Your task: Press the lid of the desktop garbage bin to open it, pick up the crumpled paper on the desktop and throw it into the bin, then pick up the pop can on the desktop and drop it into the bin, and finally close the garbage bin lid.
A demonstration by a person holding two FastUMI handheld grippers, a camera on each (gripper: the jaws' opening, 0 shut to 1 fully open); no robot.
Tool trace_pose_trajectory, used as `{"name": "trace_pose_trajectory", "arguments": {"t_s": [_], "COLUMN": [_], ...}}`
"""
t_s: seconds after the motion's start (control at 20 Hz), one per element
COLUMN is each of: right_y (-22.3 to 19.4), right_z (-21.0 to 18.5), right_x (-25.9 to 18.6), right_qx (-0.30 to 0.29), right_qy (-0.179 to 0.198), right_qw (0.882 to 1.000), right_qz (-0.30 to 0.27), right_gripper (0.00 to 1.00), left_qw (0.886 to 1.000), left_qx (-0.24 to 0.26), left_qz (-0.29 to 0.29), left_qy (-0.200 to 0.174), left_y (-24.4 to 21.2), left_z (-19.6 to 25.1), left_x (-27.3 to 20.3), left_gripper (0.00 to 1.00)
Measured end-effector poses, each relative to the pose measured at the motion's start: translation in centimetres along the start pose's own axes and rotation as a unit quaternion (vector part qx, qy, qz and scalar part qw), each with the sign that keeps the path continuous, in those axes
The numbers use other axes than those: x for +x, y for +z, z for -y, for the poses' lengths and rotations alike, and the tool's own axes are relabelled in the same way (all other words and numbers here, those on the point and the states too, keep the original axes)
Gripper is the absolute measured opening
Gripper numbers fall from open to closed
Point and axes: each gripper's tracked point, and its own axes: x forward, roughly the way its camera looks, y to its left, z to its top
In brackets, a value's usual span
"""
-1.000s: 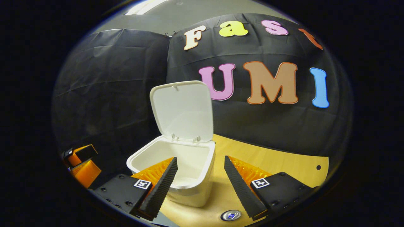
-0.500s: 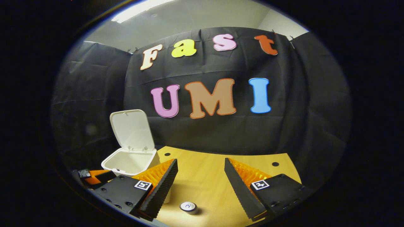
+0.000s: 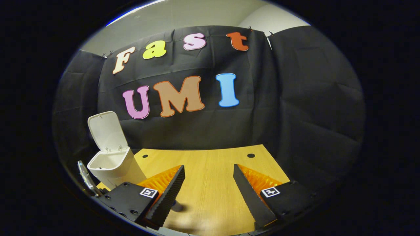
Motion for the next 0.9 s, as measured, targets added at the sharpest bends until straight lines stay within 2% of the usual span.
{"name": "trace_pose_trajectory", "arguments": {"t_s": [0.4, 0.7, 0.8, 0.85, 0.9], "right_y": [-3.9, -5.5, -5.8, -5.9, -6.0], "right_z": [2.0, 2.1, 2.3, 2.3, 2.5], "right_x": [-0.9, -1.7, -2.0, -2.1, -2.3], "right_qx": [0.009, 0.014, 0.013, 0.014, 0.016], "right_qy": [-0.026, -0.031, -0.035, -0.037, -0.039], "right_qw": [0.999, 0.999, 0.998, 0.998, 0.998], "right_qz": [-0.032, -0.04, -0.043, -0.044, -0.045], "right_gripper": [0.99, 0.99, 0.99, 0.99, 0.99], "left_qw": [0.997, 0.992, 0.99, 0.99, 0.99], "left_qx": [0.004, -0.013, -0.023, -0.027, -0.032], "left_qz": [-0.072, -0.122, -0.134, -0.134, -0.135], "left_qy": [0.009, 0.013, 0.023, 0.025, 0.027], "left_y": [-7.4, -12.2, -12.9, -12.8, -12.6], "left_z": [0.4, 0.8, 0.3, 0.1, -0.1], "left_x": [2.5, 2.8, 2.8, 2.7, 2.7], "left_gripper": [0.91, 0.91, 0.88, 0.78, 0.8]}}
